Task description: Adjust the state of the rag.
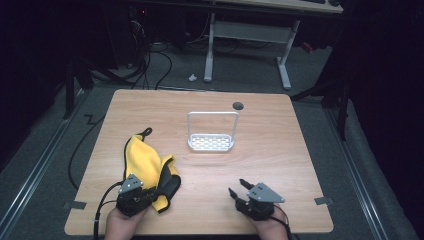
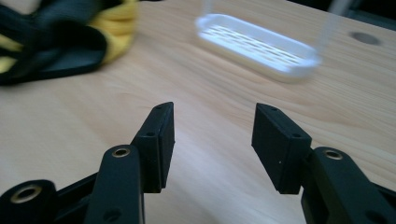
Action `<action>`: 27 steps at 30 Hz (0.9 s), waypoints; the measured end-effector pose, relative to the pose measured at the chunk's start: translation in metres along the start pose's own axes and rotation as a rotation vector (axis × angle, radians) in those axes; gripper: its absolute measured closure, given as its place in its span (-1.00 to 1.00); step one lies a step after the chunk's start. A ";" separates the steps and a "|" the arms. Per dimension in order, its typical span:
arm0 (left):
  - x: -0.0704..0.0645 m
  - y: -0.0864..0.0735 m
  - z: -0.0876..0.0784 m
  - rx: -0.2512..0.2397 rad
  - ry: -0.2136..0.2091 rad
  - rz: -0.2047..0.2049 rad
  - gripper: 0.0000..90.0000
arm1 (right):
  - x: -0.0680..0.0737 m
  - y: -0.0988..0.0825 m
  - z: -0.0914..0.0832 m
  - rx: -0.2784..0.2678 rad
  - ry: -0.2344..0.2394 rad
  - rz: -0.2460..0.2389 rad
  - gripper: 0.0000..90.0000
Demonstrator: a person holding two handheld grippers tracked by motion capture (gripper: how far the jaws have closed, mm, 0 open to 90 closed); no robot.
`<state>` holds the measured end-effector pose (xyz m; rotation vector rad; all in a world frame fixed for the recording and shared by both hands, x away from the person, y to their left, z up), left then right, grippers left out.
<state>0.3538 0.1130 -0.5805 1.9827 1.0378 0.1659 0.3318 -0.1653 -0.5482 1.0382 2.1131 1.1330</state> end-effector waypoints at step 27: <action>-0.023 0.017 0.004 -0.044 -0.099 0.028 0.85 | 0.139 0.019 0.086 0.174 0.268 -0.122 0.91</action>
Point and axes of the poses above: each handheld gripper's, and its own axes: z roughly forward along the jaws, y roughly out of its top, x roughly to its left, the point moved 9 cm from there along z, roughly forward along the jaws, and after that the axes turned 2 degrees about x, right-handed, at the moved point
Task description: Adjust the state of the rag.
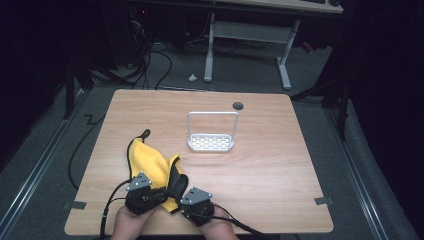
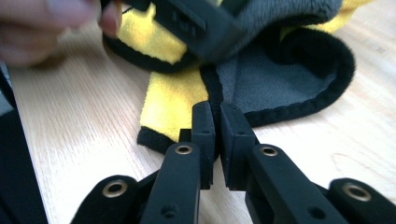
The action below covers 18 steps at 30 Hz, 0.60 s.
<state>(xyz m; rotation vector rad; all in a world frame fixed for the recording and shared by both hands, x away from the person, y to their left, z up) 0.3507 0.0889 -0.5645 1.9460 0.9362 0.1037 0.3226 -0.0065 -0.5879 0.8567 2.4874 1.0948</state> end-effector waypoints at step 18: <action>0.040 0.002 -0.027 -0.058 0.090 -0.063 0.85 | -0.085 -0.050 -0.066 0.029 -0.225 0.035 0.91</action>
Point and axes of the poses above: each handheld gripper's, and its own axes: z roughly forward along the jaws, y roughly out of its top, x roughly to its left, the point moved 9 cm from there along z, roughly forward along the jaws, and after that the axes turned 2 degrees about x, right-handed, at the moved point
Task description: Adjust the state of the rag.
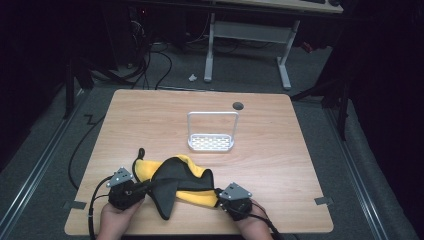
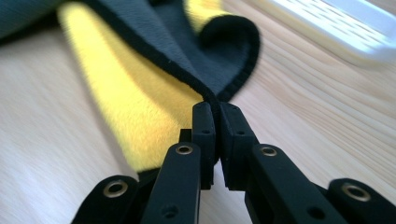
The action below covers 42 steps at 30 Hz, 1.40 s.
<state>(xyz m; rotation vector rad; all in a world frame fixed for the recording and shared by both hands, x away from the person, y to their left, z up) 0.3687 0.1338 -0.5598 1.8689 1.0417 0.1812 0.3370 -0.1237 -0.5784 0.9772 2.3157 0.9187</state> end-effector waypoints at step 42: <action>-0.088 -0.005 0.017 0.063 -0.073 0.156 0.04 | -0.109 -0.032 -0.067 -0.100 -0.229 0.253 0.27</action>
Point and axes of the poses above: each handheld gripper's, and its own axes: z roughly forward along the jaws, y roughly out of its top, x roughly to its left, the point moved 9 cm from there along z, roughly forward along the jaws, and after that the axes turned 2 degrees about x, right-handed, at the moved point
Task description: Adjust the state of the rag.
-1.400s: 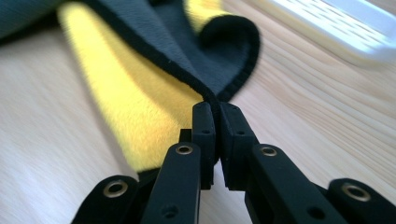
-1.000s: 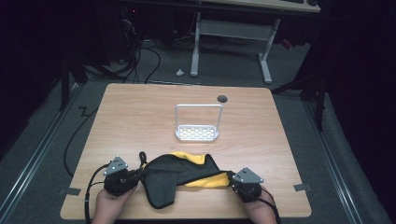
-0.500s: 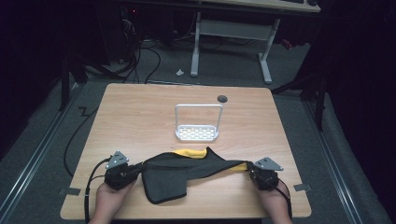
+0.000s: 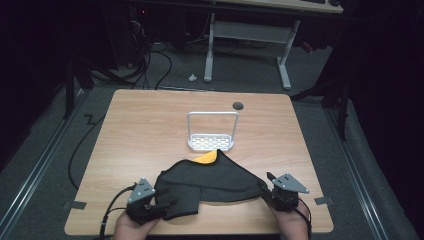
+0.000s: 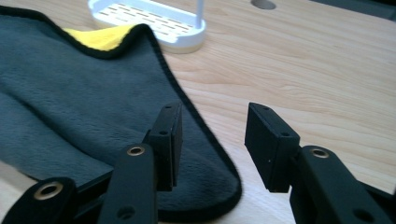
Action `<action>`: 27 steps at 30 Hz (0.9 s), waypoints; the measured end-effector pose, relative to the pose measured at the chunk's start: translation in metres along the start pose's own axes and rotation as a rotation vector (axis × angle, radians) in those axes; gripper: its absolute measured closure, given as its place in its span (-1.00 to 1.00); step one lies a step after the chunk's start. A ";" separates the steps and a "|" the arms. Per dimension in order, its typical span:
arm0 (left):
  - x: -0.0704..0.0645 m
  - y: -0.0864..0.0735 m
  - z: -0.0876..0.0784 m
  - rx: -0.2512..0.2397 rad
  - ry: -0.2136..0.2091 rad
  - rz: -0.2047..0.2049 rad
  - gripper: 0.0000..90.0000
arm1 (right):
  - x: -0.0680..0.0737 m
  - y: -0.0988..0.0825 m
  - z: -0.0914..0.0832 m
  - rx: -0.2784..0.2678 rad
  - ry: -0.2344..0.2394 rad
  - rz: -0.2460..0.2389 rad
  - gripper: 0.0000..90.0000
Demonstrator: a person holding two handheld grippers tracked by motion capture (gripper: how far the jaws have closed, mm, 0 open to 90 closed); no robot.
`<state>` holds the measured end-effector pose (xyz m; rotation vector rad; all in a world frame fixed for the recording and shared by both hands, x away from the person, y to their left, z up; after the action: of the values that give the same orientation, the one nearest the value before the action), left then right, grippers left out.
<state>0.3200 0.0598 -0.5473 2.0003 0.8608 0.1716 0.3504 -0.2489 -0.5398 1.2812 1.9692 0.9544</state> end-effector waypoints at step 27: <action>-0.039 -0.017 0.038 0.097 0.015 0.204 0.10 | 0.107 -0.012 0.020 0.078 0.249 -0.185 0.33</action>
<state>0.2984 0.0141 -0.5745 2.1797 0.6844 0.2649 0.3221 -0.1482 -0.5708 1.0388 2.2916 0.9921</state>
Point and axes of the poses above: each handheld gripper's, and its own axes: z roughly forward along the jaws, y roughly out of its top, x roughly to its left, the point moved 9 cm from there along z, roughly forward along the jaws, and after that the axes turned 2 degrees about x, right-handed, at the moved point
